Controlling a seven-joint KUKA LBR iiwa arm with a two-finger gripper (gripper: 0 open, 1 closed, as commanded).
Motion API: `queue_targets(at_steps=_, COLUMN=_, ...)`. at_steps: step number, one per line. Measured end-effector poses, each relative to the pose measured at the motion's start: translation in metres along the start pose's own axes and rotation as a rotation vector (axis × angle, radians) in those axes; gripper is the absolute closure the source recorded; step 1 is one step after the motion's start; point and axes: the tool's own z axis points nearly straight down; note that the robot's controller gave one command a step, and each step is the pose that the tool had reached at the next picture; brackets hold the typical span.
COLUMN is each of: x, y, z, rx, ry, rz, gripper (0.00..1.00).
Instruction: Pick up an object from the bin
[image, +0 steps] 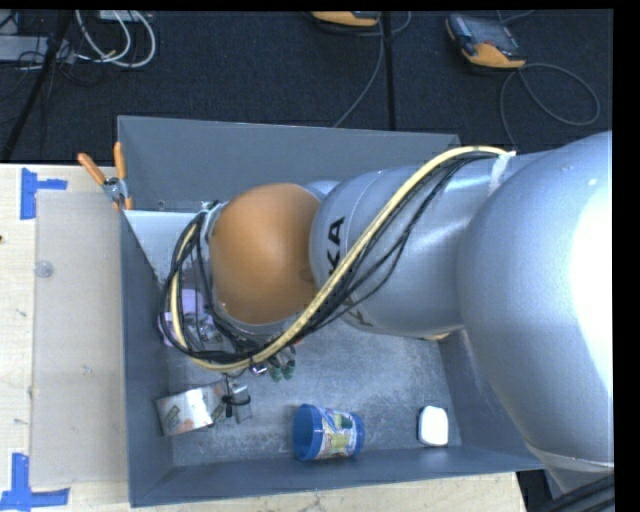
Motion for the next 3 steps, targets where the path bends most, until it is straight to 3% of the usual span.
queue_targets(at_steps=1, x=0.002, y=0.009, z=0.0, rx=-0.004, ry=-0.006, rz=0.008, gripper=0.0)
queue_targets(at_steps=2, x=-0.001, y=0.007, z=0.031, rx=0.003, ry=-0.005, rz=-0.254, gripper=0.0)
queue_targets(at_steps=3, x=-0.002, y=-0.008, z=0.052, rx=0.03, ry=0.005, rz=-0.409, gripper=1.0)
